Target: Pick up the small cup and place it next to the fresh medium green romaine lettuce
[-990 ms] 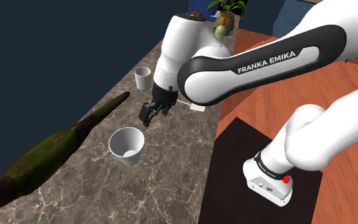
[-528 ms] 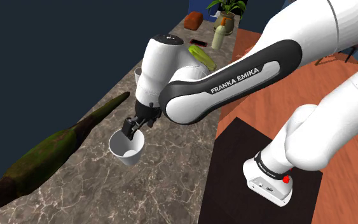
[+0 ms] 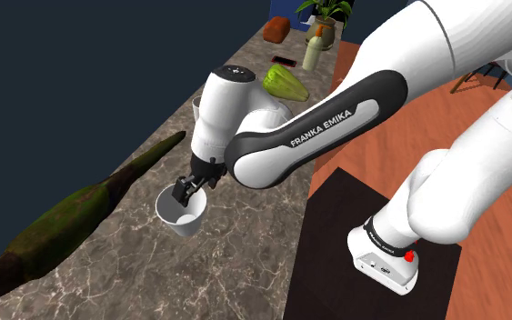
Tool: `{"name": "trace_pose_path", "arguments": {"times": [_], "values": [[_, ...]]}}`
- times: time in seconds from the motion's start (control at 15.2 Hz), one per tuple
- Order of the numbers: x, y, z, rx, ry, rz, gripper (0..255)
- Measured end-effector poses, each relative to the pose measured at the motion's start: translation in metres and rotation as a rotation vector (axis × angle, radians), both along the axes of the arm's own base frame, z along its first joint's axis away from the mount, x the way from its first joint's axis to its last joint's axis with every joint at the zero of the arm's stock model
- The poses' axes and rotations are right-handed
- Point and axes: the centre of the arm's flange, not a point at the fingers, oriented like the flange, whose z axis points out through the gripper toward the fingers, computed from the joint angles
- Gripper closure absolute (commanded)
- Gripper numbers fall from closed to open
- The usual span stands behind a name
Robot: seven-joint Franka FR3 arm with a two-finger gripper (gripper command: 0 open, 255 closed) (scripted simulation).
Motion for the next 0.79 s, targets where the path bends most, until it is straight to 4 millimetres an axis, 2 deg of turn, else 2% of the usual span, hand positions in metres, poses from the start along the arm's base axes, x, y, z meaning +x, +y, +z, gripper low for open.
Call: {"name": "trace_pose_path", "arguments": {"times": [0.2,0.26,0.79], "values": [[-0.0001,0.0,-0.0006,0.0,0.0,0.0,0],[-0.0001,0.0,-0.0006,0.0,0.0,0.0,255],[-0.0001,0.0,-0.0007,0.0,0.0,0.0,255]]}}
